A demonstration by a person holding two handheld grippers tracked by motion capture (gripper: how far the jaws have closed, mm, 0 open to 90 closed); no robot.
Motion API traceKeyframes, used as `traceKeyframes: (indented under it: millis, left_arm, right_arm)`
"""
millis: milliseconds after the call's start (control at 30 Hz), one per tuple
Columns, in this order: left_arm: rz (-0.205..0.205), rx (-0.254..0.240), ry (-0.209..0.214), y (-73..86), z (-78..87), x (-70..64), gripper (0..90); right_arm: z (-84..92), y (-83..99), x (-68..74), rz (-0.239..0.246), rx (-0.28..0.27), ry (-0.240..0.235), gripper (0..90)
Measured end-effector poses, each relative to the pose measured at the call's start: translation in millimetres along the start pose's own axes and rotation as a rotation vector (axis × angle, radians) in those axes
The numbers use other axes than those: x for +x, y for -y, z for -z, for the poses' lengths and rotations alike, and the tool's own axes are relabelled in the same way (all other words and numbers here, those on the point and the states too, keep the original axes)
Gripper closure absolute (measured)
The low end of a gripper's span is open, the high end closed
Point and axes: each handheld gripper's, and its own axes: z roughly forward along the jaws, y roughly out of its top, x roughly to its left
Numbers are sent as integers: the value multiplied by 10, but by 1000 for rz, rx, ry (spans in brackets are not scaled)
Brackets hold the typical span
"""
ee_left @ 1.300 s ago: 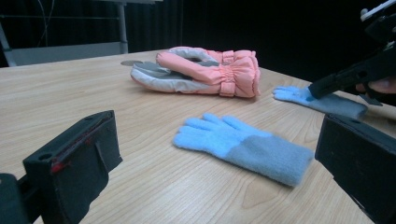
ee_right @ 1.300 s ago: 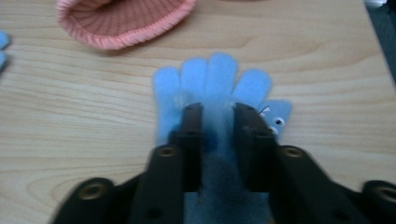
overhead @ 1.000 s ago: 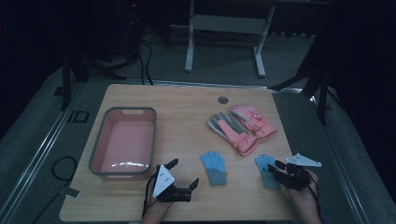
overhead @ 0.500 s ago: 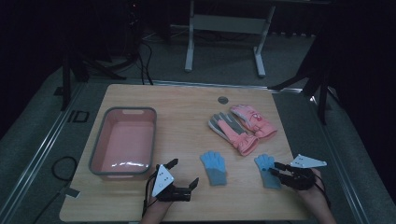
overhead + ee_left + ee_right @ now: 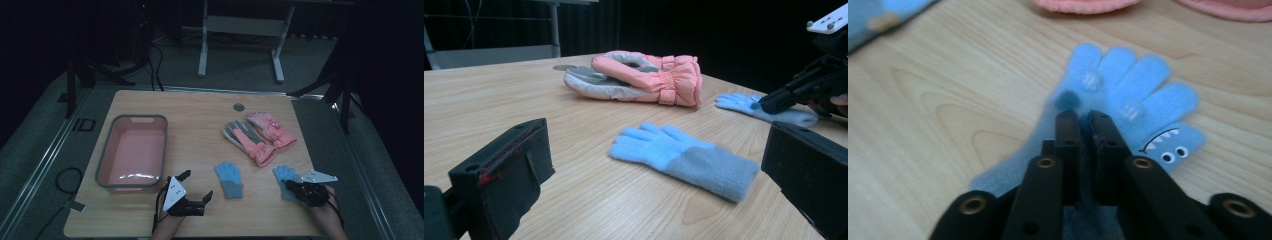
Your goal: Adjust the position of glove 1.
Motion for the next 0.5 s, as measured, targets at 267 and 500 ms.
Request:
traceKeyframes:
  millis: [267, 500]
  left_arm:
    - [0, -2, -2, 1, 1, 0, 0]
    - [-5, -1, -1, 1, 1, -5, 0]
  right_arm:
    - [290, -313, 74, -41, -98, 77, 871]
    - [503, -735, 249, 9, -207, 48, 871]
